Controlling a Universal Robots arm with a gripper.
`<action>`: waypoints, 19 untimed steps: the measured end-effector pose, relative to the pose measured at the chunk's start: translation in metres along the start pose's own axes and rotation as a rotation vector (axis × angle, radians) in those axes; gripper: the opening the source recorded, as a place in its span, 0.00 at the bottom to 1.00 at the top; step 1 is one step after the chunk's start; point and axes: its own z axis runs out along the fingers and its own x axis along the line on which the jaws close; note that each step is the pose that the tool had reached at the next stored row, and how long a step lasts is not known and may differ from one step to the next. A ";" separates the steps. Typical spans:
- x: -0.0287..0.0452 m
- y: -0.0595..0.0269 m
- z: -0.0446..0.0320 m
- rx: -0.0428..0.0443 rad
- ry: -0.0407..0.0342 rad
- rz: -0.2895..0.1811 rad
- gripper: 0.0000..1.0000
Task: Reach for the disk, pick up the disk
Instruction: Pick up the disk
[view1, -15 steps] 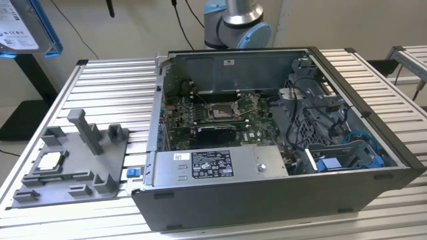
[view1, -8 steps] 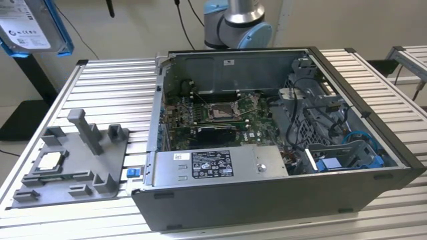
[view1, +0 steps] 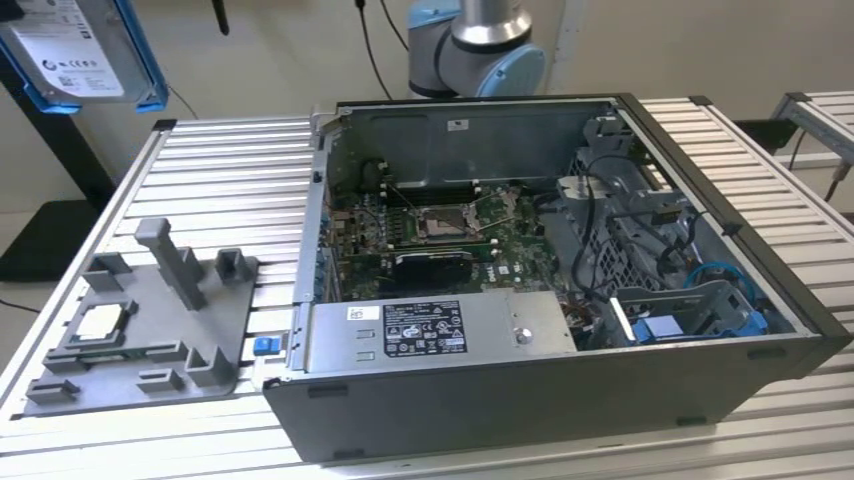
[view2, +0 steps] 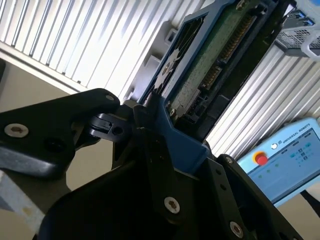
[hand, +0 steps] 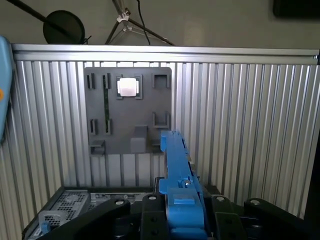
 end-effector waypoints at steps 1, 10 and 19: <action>0.0000 -0.0024 0.0004 0.0000 -0.0001 0.000 0.00; -0.0002 -0.0284 0.0041 0.0001 -0.0001 0.000 0.00; -0.0003 -0.0472 0.0067 0.0000 0.0000 0.000 0.00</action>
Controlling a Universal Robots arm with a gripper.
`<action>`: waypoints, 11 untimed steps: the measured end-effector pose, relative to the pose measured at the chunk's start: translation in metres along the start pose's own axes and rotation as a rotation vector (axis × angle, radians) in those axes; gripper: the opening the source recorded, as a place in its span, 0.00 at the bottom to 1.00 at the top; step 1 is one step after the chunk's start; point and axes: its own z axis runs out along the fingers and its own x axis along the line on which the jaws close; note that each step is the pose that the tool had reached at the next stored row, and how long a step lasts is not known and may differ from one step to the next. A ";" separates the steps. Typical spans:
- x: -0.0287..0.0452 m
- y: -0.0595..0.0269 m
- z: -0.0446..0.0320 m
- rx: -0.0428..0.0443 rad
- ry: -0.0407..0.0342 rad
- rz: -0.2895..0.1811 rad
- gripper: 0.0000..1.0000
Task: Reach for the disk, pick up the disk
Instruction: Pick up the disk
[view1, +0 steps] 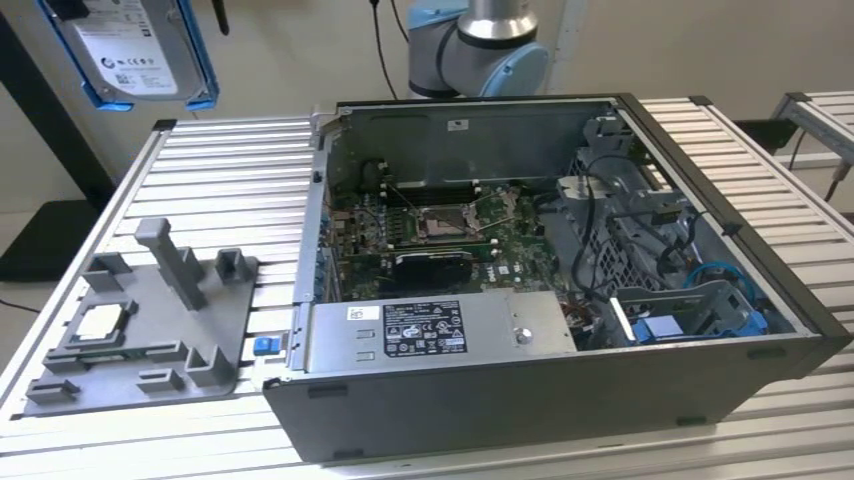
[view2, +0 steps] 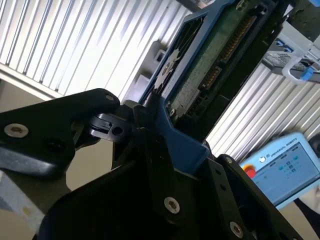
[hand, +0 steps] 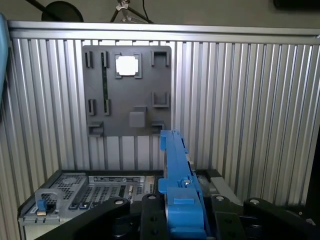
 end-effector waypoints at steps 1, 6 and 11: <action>0.0000 -0.0021 0.0003 0.0000 0.0000 0.000 0.00; -0.0001 -0.0128 0.0019 0.0001 -0.0001 0.000 0.00; -0.0002 -0.0237 0.0034 0.0000 0.0000 0.000 0.00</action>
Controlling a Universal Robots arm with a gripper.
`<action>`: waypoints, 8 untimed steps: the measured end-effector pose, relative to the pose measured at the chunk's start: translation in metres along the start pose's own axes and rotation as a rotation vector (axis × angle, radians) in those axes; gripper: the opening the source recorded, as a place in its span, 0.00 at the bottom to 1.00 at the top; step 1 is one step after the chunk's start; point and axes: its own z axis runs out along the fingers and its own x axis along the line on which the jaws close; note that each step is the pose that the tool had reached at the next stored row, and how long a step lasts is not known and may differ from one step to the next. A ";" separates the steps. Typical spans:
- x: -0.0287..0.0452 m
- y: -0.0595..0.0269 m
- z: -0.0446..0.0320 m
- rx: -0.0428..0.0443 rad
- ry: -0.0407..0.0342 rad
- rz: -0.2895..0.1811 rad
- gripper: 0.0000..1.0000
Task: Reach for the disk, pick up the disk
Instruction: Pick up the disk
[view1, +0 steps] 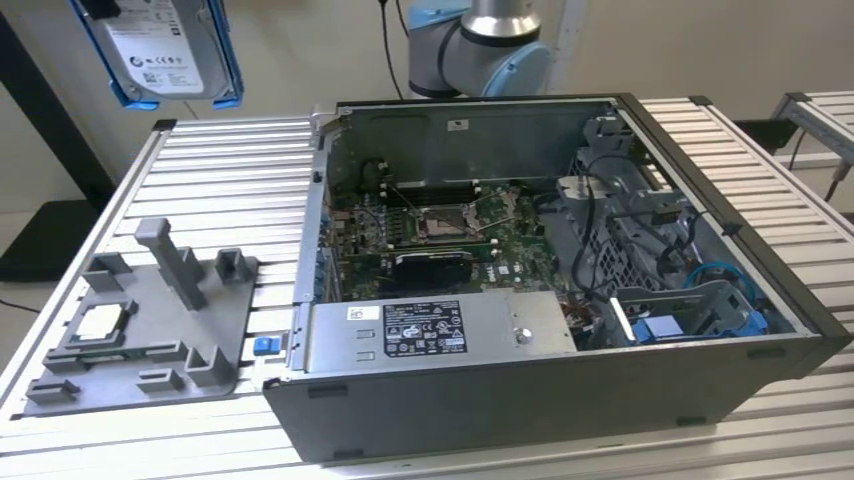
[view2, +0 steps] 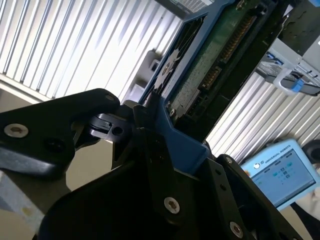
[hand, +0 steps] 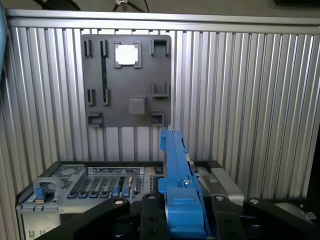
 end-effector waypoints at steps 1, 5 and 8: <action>0.0000 -0.0022 0.0003 0.0001 0.0000 0.000 0.00; -0.0001 -0.0117 0.0017 0.0000 0.0000 0.000 0.00; -0.0002 -0.0206 0.0029 0.0001 0.0000 0.000 0.00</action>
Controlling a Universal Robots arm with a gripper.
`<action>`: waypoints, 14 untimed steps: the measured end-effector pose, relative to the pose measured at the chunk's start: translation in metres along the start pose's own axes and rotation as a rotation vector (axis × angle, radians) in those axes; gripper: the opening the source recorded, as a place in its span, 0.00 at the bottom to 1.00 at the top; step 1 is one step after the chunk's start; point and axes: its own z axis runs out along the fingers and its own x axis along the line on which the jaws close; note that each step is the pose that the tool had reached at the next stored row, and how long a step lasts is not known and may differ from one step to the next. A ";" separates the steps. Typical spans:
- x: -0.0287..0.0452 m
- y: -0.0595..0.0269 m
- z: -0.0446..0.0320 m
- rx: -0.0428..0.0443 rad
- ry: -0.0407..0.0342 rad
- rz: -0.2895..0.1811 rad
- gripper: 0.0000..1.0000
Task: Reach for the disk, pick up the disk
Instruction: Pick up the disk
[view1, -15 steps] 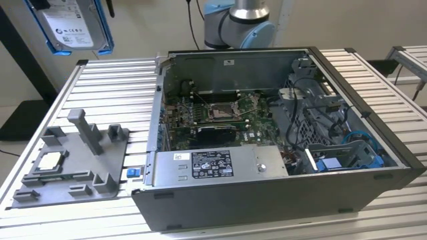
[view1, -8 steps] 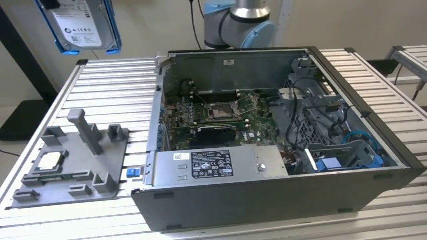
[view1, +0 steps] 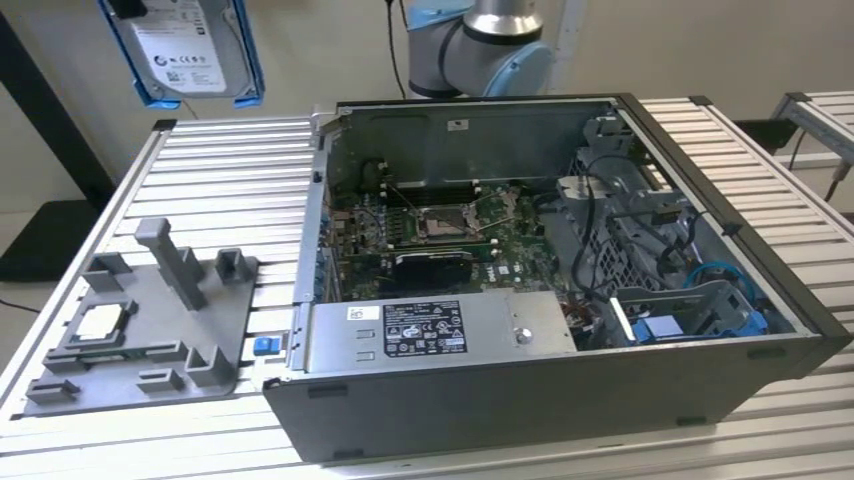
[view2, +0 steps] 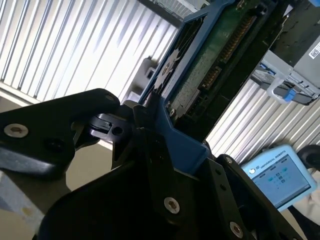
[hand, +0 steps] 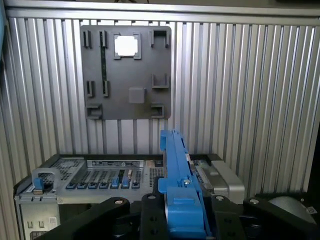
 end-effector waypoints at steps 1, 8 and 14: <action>0.0000 -0.0029 0.0004 0.0000 0.0000 0.000 0.00; -0.0002 -0.0247 0.0035 -0.0001 0.0000 0.000 0.00; -0.0003 -0.0384 0.0054 -0.0001 0.0000 0.000 0.00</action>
